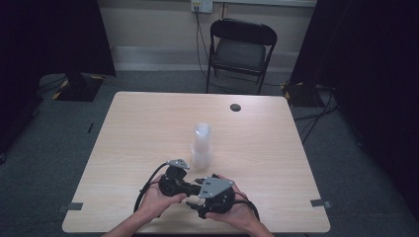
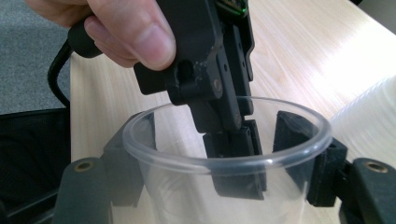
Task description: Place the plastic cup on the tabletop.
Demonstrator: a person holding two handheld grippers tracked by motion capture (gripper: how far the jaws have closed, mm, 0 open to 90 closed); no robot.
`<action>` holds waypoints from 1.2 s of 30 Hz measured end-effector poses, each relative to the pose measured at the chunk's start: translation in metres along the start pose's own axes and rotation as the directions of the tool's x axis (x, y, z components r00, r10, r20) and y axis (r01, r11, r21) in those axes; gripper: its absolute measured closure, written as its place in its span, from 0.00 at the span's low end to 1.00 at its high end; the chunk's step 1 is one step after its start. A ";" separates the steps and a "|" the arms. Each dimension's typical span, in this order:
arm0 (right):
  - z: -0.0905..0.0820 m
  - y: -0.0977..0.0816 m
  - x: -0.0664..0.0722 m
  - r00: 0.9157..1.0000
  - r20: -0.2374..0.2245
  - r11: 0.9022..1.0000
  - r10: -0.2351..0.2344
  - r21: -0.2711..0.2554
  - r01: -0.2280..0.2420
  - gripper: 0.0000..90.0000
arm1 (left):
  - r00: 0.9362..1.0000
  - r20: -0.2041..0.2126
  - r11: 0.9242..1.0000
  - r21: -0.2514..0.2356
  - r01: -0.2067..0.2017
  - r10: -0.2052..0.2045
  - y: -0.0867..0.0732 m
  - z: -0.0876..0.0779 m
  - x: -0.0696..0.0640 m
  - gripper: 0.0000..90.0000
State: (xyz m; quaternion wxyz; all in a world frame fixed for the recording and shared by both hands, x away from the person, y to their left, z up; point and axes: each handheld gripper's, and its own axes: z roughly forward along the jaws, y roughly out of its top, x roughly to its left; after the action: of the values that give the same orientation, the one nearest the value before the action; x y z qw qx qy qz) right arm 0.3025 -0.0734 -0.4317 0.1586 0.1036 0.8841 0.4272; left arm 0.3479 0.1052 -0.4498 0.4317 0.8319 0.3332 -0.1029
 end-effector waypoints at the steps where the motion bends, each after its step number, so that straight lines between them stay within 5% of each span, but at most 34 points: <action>1: 0.000 0.000 0.000 1.000 0.000 1.000 0.001 -0.002 -0.001 0.33 | 1.000 0.002 1.000 -0.001 -0.002 0.002 0.000 0.000 0.000 0.92; 17: -0.001 -0.002 -0.001 1.000 0.015 1.000 -0.003 0.001 0.003 0.34 | 1.000 0.008 0.999 -0.036 0.005 -0.005 0.000 -0.004 0.002 0.79; 21: -0.003 -0.002 -0.004 1.000 0.024 1.000 0.007 -0.001 -0.007 0.34 | 0.999 -0.028 0.998 -0.061 0.012 -0.014 0.001 -0.004 0.004 0.65; 36: -0.006 -0.007 -0.013 0.998 0.049 0.999 0.047 0.002 -0.047 0.34 | 0.995 -0.096 0.985 -0.174 -0.001 -0.016 0.001 -0.013 0.007 0.39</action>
State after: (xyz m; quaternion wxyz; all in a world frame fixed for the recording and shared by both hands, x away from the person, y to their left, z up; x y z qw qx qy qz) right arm 0.3116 -0.0864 -0.4315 0.1698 0.1350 0.8778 0.4270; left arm 0.3522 0.1183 -0.4443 0.4856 0.7938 0.3645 -0.0346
